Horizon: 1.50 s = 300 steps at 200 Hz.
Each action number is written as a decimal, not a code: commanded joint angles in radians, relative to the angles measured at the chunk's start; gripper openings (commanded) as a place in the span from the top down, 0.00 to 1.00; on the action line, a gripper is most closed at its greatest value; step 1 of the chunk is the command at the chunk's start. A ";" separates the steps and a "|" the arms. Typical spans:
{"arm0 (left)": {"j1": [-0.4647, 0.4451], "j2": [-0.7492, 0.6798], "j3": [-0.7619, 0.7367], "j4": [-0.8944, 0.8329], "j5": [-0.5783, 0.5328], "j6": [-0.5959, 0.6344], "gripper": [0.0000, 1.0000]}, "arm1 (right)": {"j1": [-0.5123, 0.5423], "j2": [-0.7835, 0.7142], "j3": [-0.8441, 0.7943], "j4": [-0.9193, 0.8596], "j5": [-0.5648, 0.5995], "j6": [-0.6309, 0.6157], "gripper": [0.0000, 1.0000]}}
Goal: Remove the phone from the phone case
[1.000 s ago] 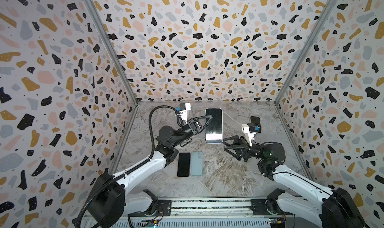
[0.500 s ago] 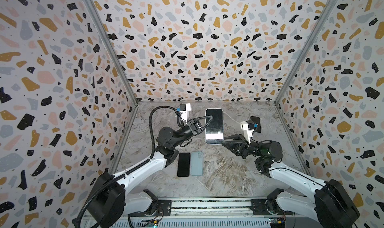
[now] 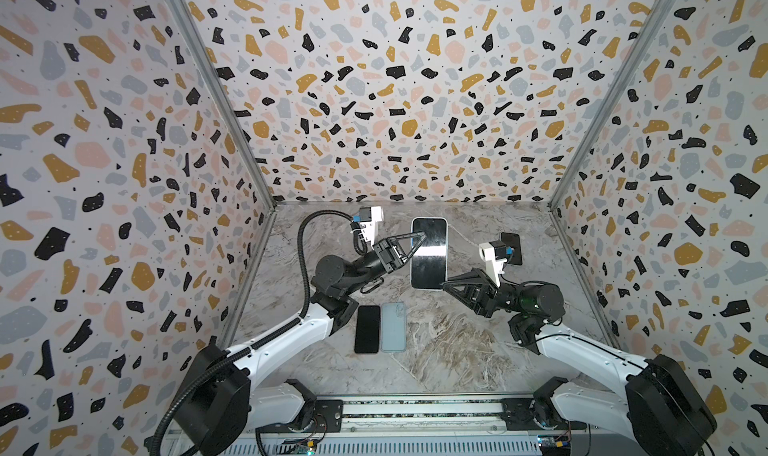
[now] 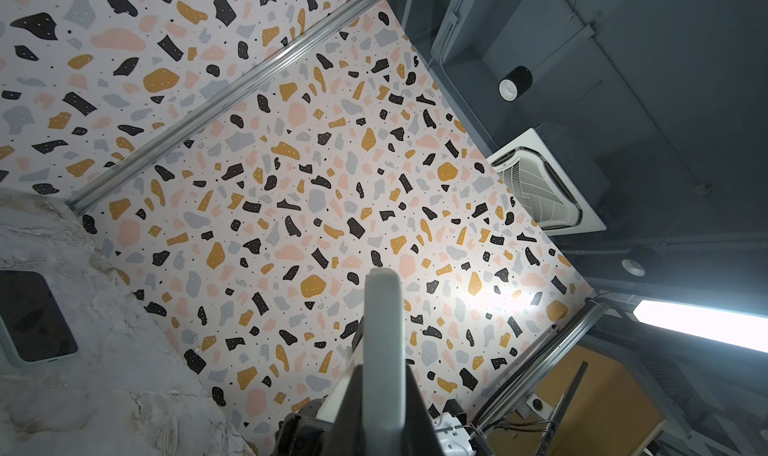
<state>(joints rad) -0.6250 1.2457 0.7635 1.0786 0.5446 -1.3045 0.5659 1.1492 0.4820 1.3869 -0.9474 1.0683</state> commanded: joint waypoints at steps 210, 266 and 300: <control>-0.104 0.074 0.108 -0.201 -0.006 -0.014 1.00 | -0.021 0.026 0.164 -0.191 -0.056 -0.397 1.00; -0.104 0.064 0.105 -0.184 -0.020 -0.017 1.00 | -0.026 0.005 0.149 -0.224 0.051 -0.360 0.99; -0.104 0.060 0.100 -0.182 -0.025 -0.012 1.00 | -0.024 0.006 0.145 -0.218 0.074 -0.319 0.97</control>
<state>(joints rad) -0.6743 1.2919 0.8669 0.9054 0.4622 -1.3258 0.5266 1.1618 0.5735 1.1622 -1.0401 0.7292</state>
